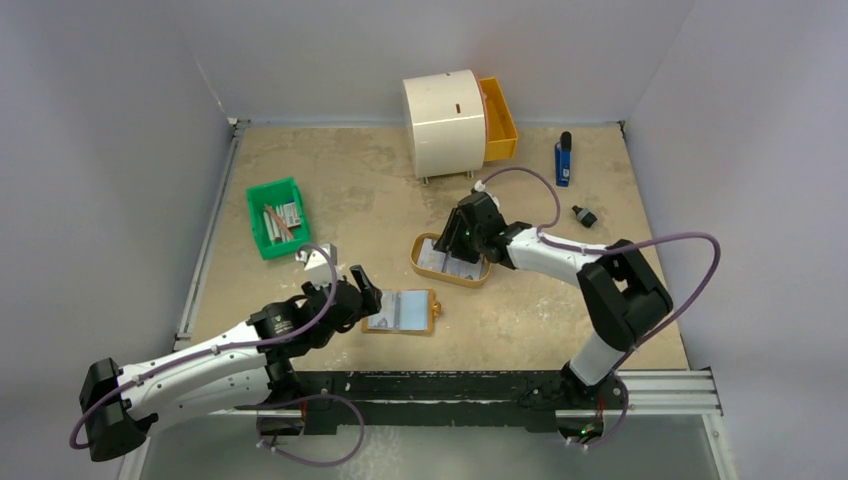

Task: Put the credit cards into the card holder
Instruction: Pick up the credit card from the storage box.

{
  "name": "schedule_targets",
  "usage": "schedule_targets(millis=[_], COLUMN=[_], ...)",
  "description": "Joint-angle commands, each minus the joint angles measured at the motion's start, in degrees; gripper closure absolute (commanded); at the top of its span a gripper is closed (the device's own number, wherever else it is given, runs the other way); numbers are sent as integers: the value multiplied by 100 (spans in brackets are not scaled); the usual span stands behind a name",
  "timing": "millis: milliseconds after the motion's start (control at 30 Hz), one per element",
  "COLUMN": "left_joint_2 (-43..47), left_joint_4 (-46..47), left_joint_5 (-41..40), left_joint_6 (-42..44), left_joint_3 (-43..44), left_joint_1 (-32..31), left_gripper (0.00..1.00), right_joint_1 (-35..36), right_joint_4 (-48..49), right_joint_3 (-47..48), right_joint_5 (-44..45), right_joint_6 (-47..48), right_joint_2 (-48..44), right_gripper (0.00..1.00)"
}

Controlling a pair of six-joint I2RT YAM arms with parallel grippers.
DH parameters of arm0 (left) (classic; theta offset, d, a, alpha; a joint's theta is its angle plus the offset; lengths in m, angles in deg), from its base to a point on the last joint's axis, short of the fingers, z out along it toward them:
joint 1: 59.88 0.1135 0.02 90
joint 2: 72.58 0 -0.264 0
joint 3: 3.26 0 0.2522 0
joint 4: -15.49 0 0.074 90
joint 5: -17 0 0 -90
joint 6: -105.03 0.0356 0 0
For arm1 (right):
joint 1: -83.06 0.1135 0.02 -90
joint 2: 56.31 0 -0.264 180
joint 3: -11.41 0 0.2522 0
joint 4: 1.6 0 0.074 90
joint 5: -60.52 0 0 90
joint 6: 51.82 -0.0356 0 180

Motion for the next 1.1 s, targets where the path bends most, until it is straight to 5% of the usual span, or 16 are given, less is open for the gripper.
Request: schedule_targets(millis=[0,600,1067], left_joint_2=[-13,-182,-319], left_joint_4=[-96,-79,-27], left_joint_5=[-205,-224,-198], left_joint_6=[-69,-50,-71], left_joint_3=[26,80,113], left_joint_1=[-19,-23,-20], left_gripper=[21,22,22], right_joint_1=[7,7,-44], right_joint_4=[-148,-300,-95], right_joint_3=[382,162,-182], right_joint_5=[-12,43,-65], right_joint_6=[-62,-9,-40], right_joint_2=[300,370,43], right_gripper=[48,72,76])
